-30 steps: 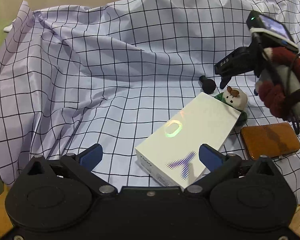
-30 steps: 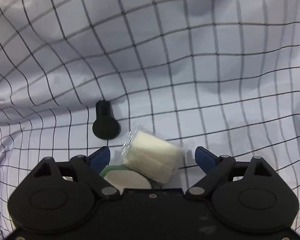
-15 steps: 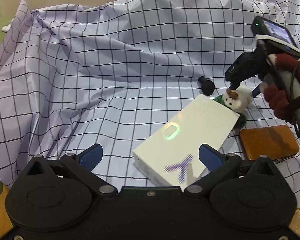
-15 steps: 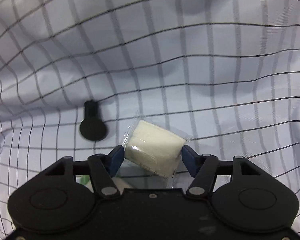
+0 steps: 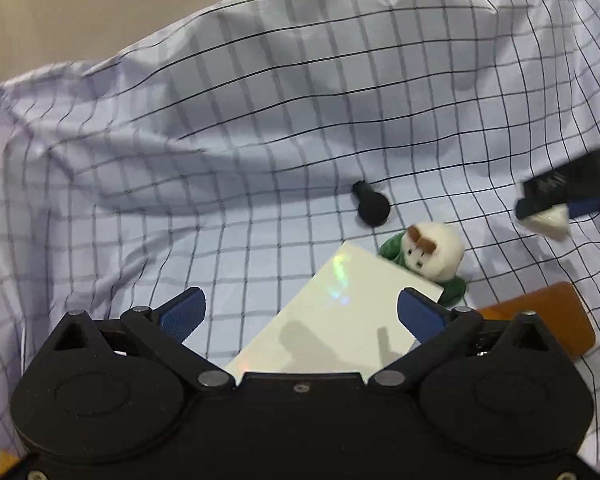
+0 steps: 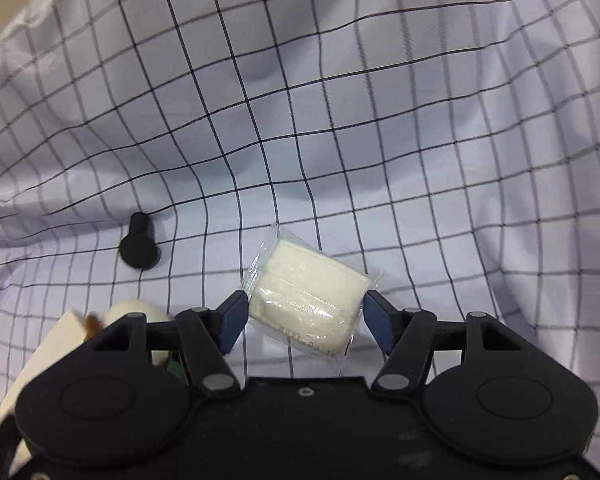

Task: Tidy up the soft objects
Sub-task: 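Close the left gripper on the green-and-white plush toy while the right gripper holds the packet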

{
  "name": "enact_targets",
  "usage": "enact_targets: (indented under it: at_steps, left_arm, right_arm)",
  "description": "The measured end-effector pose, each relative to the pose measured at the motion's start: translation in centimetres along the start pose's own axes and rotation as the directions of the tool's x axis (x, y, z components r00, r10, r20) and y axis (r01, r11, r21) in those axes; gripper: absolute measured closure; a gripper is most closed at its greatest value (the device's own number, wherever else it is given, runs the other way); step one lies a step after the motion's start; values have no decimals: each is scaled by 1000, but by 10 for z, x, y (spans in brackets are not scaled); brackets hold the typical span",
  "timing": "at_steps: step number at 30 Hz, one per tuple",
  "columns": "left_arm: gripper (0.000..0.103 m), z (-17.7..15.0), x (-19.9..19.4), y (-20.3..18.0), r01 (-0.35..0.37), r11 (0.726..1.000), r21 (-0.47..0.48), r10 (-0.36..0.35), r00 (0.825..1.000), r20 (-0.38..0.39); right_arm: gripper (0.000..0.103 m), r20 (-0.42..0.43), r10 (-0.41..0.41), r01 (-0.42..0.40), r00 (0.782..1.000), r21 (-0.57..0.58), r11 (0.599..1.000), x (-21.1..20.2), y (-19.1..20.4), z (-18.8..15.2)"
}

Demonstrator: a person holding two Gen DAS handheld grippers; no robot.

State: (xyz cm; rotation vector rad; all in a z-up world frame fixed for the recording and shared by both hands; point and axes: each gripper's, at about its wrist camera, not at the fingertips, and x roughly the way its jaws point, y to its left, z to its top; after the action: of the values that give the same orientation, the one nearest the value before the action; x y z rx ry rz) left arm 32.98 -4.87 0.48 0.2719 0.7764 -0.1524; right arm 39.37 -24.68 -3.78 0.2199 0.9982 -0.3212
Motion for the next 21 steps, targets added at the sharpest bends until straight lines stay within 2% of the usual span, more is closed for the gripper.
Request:
enact_targets:
  at_steps: [7, 14, 18, 21]
  left_arm:
    - [4, 16, 39, -35, -74, 986, 153, 79, 996, -31]
    - [4, 36, 68, -74, -65, 957, 282, 79, 996, -37]
    - [6, 53, 89, -90, -38, 958, 284, 58, 996, -64]
    - [9, 70, 94, -87, 9, 979, 205, 9, 996, -90]
  right_arm:
    - [40, 55, 36, -36, 998, -3, 999, -40, -21, -37]
    - [40, 88, 35, -33, 995, -24, 999, -54, -25, -54]
    - [40, 85, 48, -47, 995, -19, 999, -56, -29, -59]
    - [40, 88, 41, -40, 995, -18, 999, -57, -31, -62]
